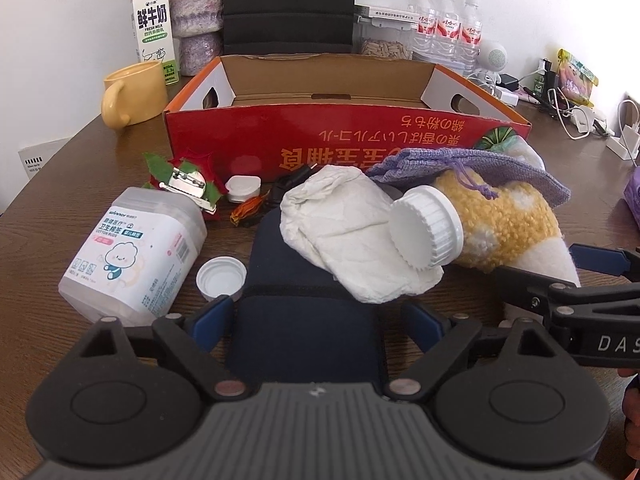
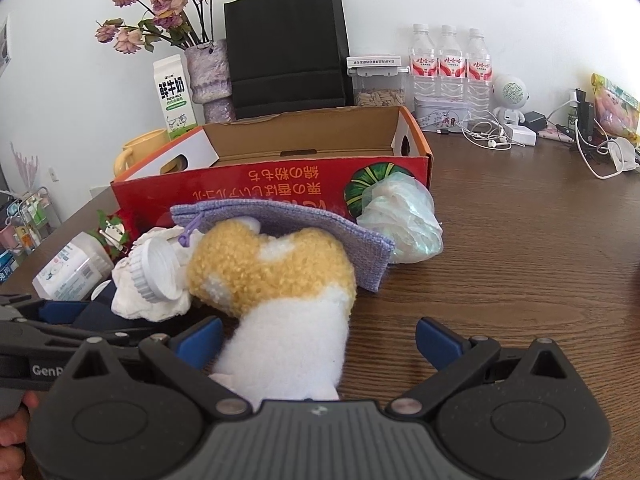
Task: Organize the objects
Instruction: 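Grasp the navy zippered case with the left gripper while the right gripper grasps the plush sheep, then carry the navy case into the box with the left gripper while the right gripper carries the plush sheep there, then open the left gripper over the box while the right gripper releases the plush sheep, then move both grippers back out of the box toward the table items, then grasp the white bottle cap with the right gripper while the left gripper grasps the cotton-bud container, then lift the cotton-bud container into the box with the left gripper while the right gripper carries the cap there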
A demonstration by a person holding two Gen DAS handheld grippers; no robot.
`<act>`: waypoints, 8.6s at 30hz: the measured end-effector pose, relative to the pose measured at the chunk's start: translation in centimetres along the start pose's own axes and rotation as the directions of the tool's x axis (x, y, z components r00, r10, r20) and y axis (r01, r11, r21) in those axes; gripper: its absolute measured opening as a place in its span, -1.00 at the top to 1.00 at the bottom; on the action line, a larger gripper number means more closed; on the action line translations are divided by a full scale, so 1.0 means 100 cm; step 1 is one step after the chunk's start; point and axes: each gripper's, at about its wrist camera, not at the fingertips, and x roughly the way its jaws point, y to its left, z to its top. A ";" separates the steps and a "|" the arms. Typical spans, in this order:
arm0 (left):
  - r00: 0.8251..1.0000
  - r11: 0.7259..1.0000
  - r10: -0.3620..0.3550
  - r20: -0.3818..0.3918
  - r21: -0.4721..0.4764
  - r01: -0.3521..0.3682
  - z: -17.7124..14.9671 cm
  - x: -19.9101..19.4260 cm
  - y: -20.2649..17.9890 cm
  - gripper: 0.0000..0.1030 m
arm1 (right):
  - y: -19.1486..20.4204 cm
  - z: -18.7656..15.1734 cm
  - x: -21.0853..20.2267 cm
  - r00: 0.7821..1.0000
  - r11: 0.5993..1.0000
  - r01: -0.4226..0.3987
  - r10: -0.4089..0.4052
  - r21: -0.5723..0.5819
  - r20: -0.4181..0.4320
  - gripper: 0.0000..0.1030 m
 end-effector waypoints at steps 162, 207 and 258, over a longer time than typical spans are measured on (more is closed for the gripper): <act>0.971 0.996 0.076 0.227 -0.058 -0.064 0.117 -0.011 0.019 -1.00 | 0.022 0.104 0.023 0.985 0.996 0.046 -0.032 -0.080 0.171 -0.91; 0.991 0.989 0.132 -0.001 -0.060 -0.132 -0.001 -0.054 0.110 -1.00 | 0.068 -0.016 -0.021 0.999 0.990 0.009 -0.015 -0.141 -0.046 -0.86; 0.996 0.995 0.081 -0.037 -0.057 -0.083 0.018 0.000 0.105 -0.32 | 0.070 -0.013 0.002 0.998 0.988 -0.052 0.047 -0.142 -0.039 0.32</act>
